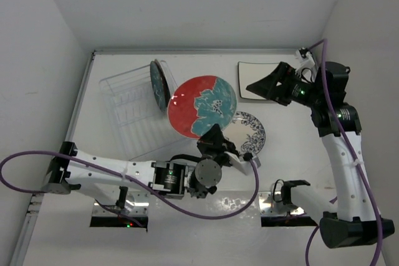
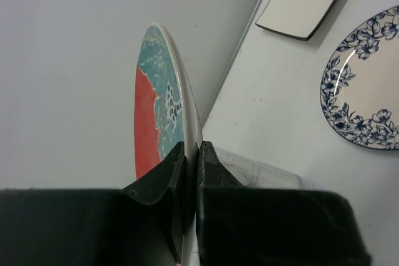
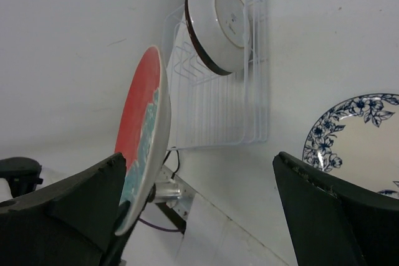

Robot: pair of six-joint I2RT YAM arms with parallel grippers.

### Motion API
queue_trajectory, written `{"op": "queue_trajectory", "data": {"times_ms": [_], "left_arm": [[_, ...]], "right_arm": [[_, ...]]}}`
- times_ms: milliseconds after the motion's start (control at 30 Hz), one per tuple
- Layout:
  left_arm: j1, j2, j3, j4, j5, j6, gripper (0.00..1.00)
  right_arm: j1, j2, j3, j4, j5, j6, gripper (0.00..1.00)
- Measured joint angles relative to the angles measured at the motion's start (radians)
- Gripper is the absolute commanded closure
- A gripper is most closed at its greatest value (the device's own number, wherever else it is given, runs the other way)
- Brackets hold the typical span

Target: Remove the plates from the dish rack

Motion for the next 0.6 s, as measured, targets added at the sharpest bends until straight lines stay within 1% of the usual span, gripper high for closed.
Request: {"op": "queue_trajectory", "data": {"times_ms": [133, 200, 333, 467, 533, 567, 600], "left_arm": [[-0.066, 0.022, -0.063, 0.111, -0.032, 0.097, 1.0], [-0.084, 0.035, -0.084, 0.148, -0.036, 0.13, 1.0], [-0.11, 0.098, -0.098, 0.172, -0.032, 0.157, 1.0], [-0.115, 0.17, -0.098, 0.179, -0.011, 0.156, 1.0], [-0.117, 0.198, -0.098, 0.178, 0.0, 0.153, 1.0], [-0.117, 0.212, -0.098, 0.178, 0.006, 0.149, 1.0], [-0.117, 0.227, -0.098, 0.179, 0.011, 0.145, 1.0]], "right_arm": [[0.0, -0.004, -0.035, 0.005, -0.013, 0.008, 0.01], [0.0, -0.01, -0.088, 0.019, -0.018, 0.007, 0.02], [0.0, -0.029, -0.246, 0.053, -0.061, 0.013, 0.03], [0.008, -0.044, -0.349, 0.075, -0.099, 0.008, 0.05], [0.011, -0.054, -0.378, 0.08, -0.115, 0.001, 0.15], [0.013, -0.062, -0.401, 0.09, -0.127, -0.008, 0.22], [0.013, -0.066, -0.413, 0.093, -0.134, -0.015, 0.32]]}}
